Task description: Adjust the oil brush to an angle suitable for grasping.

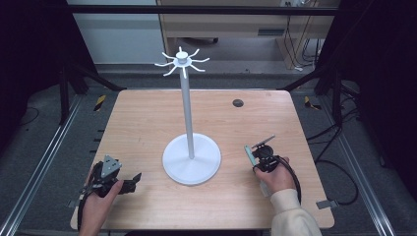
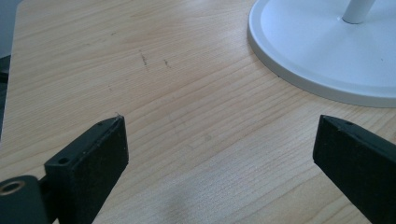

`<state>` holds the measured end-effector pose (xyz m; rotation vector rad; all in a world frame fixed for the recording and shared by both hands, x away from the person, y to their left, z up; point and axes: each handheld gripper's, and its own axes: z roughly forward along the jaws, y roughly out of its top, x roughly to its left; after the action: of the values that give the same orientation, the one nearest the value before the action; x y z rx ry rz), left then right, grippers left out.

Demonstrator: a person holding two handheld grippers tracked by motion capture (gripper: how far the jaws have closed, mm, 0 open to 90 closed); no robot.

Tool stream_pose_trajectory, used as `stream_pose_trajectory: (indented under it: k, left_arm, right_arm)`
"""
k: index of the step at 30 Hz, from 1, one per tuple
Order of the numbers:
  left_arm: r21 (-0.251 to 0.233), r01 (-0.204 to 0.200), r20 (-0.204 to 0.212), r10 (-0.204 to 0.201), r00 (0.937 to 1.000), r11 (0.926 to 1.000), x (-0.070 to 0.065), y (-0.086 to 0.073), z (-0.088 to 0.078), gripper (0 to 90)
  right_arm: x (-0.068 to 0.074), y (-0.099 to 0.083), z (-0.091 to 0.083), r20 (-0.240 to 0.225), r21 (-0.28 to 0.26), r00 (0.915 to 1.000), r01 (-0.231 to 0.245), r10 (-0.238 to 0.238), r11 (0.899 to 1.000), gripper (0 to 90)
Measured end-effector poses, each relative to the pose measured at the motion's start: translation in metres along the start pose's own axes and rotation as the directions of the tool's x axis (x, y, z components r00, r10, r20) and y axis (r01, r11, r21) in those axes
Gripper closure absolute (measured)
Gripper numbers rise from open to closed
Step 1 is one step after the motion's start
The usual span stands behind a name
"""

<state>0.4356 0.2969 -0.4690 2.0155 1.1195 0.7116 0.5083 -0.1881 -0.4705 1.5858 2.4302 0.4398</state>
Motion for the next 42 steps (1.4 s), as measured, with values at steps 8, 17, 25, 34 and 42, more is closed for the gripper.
stream_pose_trajectory:
  k: [8, 17, 25, 34, 42]
  left_arm:
    - [0.001, -0.007, 0.002, 0.007, 1.0, 1.0, -0.001, 0.0, 0.0, 2.9]
    - [0.003, -0.01, 0.001, 0.01, 1.0, 0.9999, -0.001, 0.0, 0.0, 3.0]
    - [0.003, -0.01, 0.001, 0.01, 1.0, 0.9999, -0.001, 0.0, 0.0, 3.0]
    - [0.003, -0.011, 0.002, 0.011, 0.9999, 0.9999, 0.0, 0.0, 0.0, 3.0]
    - [0.003, -0.011, 0.002, 0.011, 0.9999, 0.9999, 0.0, 0.0, 0.0, 3.0]
  right_arm:
    - [0.0, 0.0, 0.0, 0.001, 0.003, 1.0, 0.002, -0.002, 1.0, 79.2]
    - [0.0, 0.001, 0.0, 0.007, 0.005, 1.0, -0.004, 0.004, 1.0, 80.9]
    - [-0.002, 0.002, 0.0, -0.006, 0.007, 1.0, -0.003, 0.003, 1.0, 82.6]
    - [-0.003, 0.003, -0.009, -0.01, -0.04, 0.9999, 0.006, -0.007, 0.999, 82.7]
    - [0.001, 0.006, -0.02, -0.011, -0.141, 0.9997, 0.019, -0.021, 0.99, 82.7]
